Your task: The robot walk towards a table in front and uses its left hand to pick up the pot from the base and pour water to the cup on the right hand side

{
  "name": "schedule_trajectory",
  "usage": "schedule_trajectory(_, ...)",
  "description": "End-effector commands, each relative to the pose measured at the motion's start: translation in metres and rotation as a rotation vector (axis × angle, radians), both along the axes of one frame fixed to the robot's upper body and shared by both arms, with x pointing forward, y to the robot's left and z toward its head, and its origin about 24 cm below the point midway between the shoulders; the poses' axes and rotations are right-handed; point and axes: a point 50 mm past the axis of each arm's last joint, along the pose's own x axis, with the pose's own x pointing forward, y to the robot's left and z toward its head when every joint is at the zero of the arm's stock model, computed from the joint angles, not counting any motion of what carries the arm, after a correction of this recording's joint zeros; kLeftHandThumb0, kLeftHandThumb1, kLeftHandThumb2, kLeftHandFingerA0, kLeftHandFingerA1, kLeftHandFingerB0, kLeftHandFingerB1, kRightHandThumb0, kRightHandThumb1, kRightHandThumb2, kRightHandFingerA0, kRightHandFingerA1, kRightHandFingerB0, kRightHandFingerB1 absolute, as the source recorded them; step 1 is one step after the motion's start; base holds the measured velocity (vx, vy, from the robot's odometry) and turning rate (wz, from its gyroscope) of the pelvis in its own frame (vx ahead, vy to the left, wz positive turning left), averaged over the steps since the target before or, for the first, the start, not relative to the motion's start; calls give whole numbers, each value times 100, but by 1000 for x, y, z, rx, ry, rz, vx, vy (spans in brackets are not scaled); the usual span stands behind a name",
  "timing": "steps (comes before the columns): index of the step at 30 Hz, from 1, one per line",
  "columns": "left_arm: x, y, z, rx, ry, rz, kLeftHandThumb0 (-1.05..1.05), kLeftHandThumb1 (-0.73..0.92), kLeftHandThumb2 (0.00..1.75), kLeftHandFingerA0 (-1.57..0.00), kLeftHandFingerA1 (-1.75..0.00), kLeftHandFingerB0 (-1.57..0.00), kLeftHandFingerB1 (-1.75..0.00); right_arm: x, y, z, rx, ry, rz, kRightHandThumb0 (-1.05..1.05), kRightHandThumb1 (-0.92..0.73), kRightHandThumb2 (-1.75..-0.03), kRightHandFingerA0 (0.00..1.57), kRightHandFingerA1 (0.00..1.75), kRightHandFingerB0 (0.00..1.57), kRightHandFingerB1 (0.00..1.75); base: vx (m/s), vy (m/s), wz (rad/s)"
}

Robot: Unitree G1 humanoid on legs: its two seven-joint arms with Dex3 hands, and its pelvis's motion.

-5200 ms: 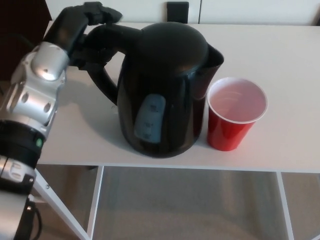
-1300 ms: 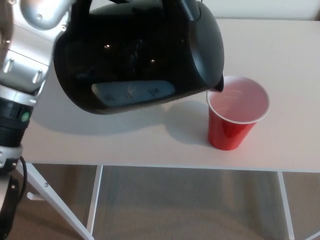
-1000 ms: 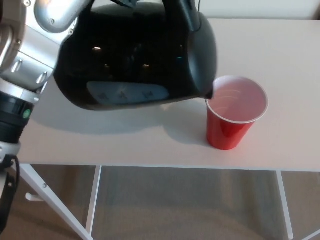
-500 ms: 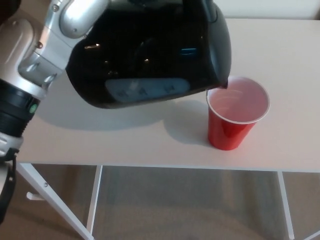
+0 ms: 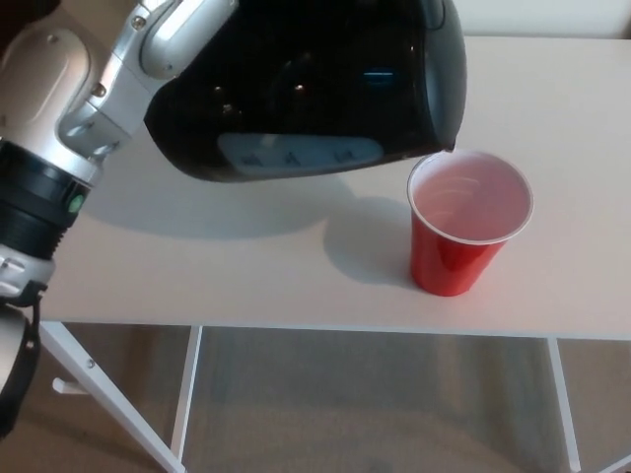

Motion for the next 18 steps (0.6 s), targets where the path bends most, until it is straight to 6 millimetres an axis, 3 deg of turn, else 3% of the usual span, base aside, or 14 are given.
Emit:
schedule_trajectory(1,-8,-5,21,32,-153,-54,-39,59,64,-100,-165,-86,-54,-1,-9,4,-24,13,-1,-39,-23,-87,59,82,50,71,0,0,0)
schedule_trajectory(2,-9,-6,22,44,-168,-56,-36,59,58,-104,-163,-88,-51,-1,-9,4,-32,16,10,-41,-22,-87,59,81,51,72,0,0,0)
schedule_trajectory(5,-10,-7,22,99,-212,-48,-42,53,63,-103,-166,-87,-53,-1,-8,4,-31,15,8,-41,-23,-87,57,80,51,72,0,0,0)
schedule_trajectory(6,-11,-9,21,107,-230,-56,-33,55,56,-95,-163,-90,-59,-1,-9,4,-31,16,7,-41,-28,-77,54,84,51,70,0,0,0)
schedule_trajectory(7,-11,-9,20,113,-244,-62,-33,55,56,-95,-163,-90,-59,-1,-9,4,-31,17,5,-41,-28,-77,54,84,51,70,0,0,0)
schedule_trajectory(8,-12,-11,19,118,-261,-74,-33,57,57,-91,-165,-86,-78,-1,-9,4,-31,16,6,-40,-28,-77,55,83,50,69,0,0,0)
schedule_trajectory(9,-13,-13,19,117,-266,-81,-33,57,57,-91,-165,-86,-78,0,-9,5,-32,15,8,-40,-28,-77,55,83,50,69,0,0,0)
schedule_trajectory(11,-14,-15,18,124,-261,-96,-34,57,57,-89,-165,-88,-71,1,-9,5,-36,14,17,-40,-29,-78,55,84,49,69,0,0,0)
schedule_trajectory(12,-15,-18,16,130,-277,-128,-34,54,56,-96,-156,-92,-54,3,-8,6,-41,13,20,-37,-30,-77,53,80,48,67,0,0,0)
schedule_trajectory(18,-17,-23,10,168,-324,-172,-37,54,56,-96,-155,-91,-51,4,-9,7,-43,8,18,-40,-27,-78,56,85,49,69,0,0,0)
